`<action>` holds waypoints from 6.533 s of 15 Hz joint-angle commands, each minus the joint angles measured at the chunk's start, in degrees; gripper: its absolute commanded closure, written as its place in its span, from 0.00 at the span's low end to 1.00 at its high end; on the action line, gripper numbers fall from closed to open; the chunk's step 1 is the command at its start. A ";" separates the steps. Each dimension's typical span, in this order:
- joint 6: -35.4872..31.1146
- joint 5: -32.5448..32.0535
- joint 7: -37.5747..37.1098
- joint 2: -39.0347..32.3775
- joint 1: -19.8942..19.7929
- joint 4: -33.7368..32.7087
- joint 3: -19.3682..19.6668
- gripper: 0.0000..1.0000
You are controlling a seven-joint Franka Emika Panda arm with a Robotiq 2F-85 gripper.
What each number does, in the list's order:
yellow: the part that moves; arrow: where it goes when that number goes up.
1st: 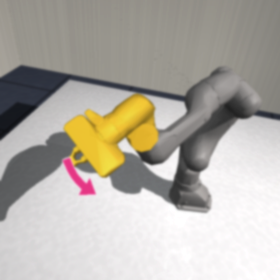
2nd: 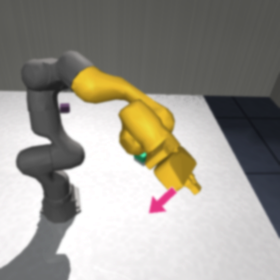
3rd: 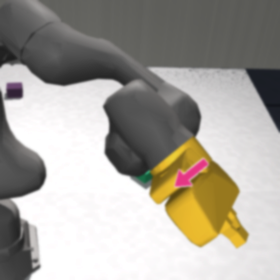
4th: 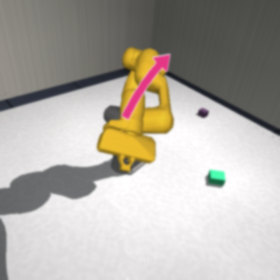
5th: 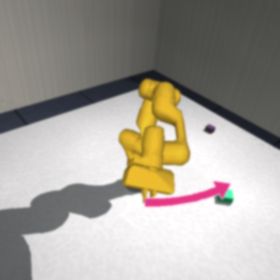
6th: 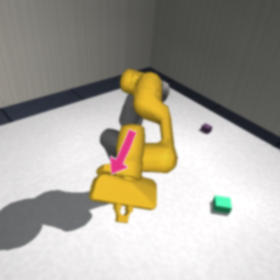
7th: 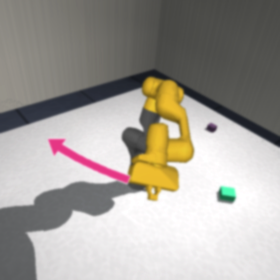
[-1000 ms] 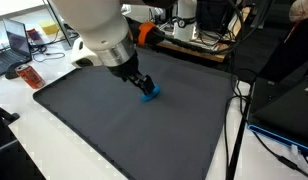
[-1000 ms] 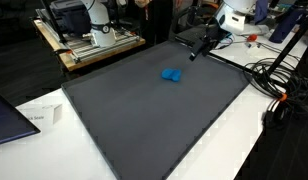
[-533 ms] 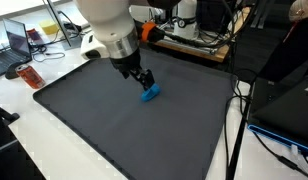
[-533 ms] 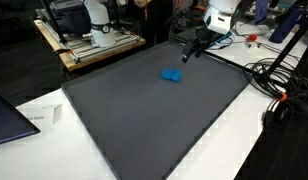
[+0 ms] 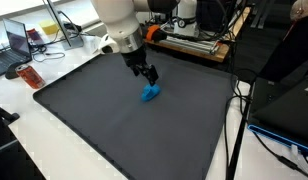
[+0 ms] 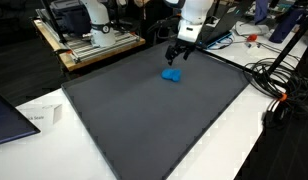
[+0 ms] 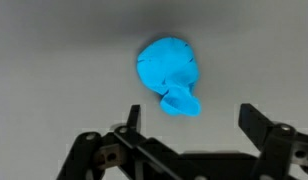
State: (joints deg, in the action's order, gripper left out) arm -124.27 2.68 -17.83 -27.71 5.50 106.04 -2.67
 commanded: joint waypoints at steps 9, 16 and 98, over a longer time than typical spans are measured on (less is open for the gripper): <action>-11.19 8.77 -0.01 6.04 -1.69 15.43 0.36 0.00; -18.64 16.48 -0.11 4.28 -3.12 15.06 -0.92 0.00; -35.54 -33.86 -47.66 34.11 1.60 29.29 5.08 0.99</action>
State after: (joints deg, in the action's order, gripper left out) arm -158.31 -25.86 -61.12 1.78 7.50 131.27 2.52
